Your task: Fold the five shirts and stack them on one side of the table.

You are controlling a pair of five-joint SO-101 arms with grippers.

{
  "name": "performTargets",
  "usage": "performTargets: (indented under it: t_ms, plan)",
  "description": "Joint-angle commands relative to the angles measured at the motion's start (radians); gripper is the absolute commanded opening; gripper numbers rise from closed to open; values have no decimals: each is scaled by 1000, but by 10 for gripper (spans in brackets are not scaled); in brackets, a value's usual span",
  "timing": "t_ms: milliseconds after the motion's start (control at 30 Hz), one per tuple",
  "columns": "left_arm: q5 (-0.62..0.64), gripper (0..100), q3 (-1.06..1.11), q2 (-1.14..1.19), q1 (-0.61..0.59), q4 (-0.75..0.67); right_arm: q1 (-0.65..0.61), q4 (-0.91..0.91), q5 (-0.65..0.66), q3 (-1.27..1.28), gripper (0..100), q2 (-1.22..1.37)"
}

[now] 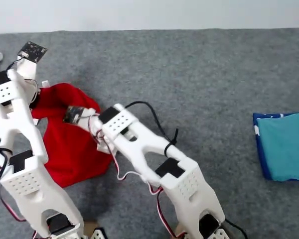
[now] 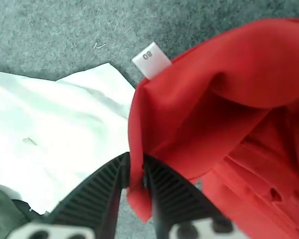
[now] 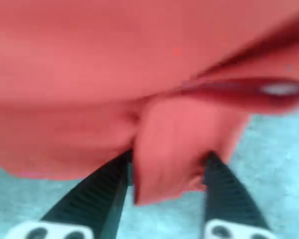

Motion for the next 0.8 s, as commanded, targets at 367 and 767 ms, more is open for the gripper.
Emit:
performTargets:
  t_ms: [367, 767]
  plan:
    - [11, 6, -5, -18, -3, -9, 79, 262, 8, -330, 10, -24]
    - [12, 5, -119, -249, 28, 143, 194, 576, 5, -701, 10, -199]
